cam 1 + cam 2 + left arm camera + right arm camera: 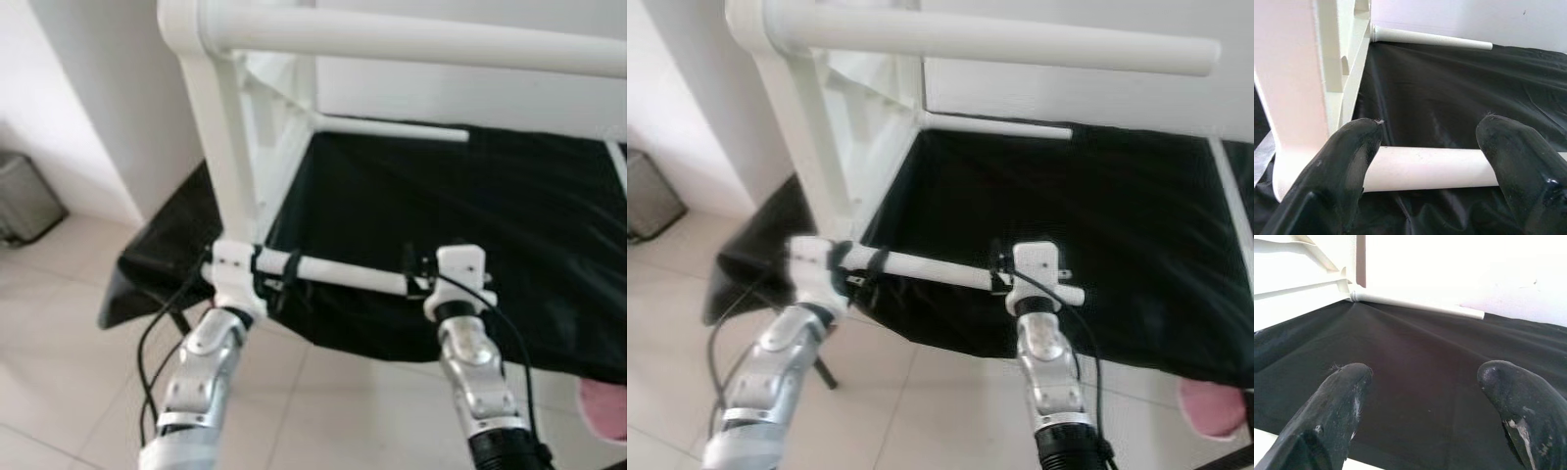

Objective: Building children table

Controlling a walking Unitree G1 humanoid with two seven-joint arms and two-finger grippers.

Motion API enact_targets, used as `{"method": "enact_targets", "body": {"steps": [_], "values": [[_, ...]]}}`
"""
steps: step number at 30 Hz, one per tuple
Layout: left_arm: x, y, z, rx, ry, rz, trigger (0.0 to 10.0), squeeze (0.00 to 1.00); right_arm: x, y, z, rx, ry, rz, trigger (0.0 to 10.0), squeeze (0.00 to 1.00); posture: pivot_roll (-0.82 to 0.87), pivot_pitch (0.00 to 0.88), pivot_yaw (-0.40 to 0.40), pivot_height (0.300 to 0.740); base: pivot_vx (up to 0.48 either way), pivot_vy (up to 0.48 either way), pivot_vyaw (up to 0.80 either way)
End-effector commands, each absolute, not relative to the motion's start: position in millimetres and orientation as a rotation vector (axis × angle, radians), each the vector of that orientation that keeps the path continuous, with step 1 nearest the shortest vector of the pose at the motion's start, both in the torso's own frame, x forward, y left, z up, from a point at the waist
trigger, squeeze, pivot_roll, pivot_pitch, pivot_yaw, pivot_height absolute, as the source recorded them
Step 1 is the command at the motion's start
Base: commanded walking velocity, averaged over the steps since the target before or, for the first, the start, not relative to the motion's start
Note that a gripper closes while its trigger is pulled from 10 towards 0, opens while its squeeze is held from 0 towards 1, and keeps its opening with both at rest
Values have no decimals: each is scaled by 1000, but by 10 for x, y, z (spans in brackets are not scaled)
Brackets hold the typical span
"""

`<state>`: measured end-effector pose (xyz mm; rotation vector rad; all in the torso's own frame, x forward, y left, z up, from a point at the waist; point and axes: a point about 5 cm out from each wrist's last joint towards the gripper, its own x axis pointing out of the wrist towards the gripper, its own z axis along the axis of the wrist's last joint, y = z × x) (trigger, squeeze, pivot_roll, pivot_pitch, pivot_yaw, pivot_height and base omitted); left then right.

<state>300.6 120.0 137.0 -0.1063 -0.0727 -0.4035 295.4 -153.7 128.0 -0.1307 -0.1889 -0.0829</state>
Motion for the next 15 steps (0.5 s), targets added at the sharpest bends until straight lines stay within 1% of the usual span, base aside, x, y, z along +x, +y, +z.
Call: {"method": "enact_targets", "body": {"steps": [1, 7, 15], "values": [[3049, 1231, 1383, -101, -63, -354, 10000, 0, 2946, -1528, 1260, -125, -190, -78, 10000, 0, 43, 0, 27, 740, 0, 0, 0], [3063, 1212, 1377, -105, -52, -362, 10000, 0, 2950, -1535, 1263, -127, -192, -86, 10000, 0, 38, 0, 29, 740, 0, 0, 0], [3027, 1210, 1380, -91, -76, -367, 10000, 0, 2969, -1529, 1285, -120, -204, -92, 10000, 0, 50, 0, 6, 740, 0, 0, 0]]}}
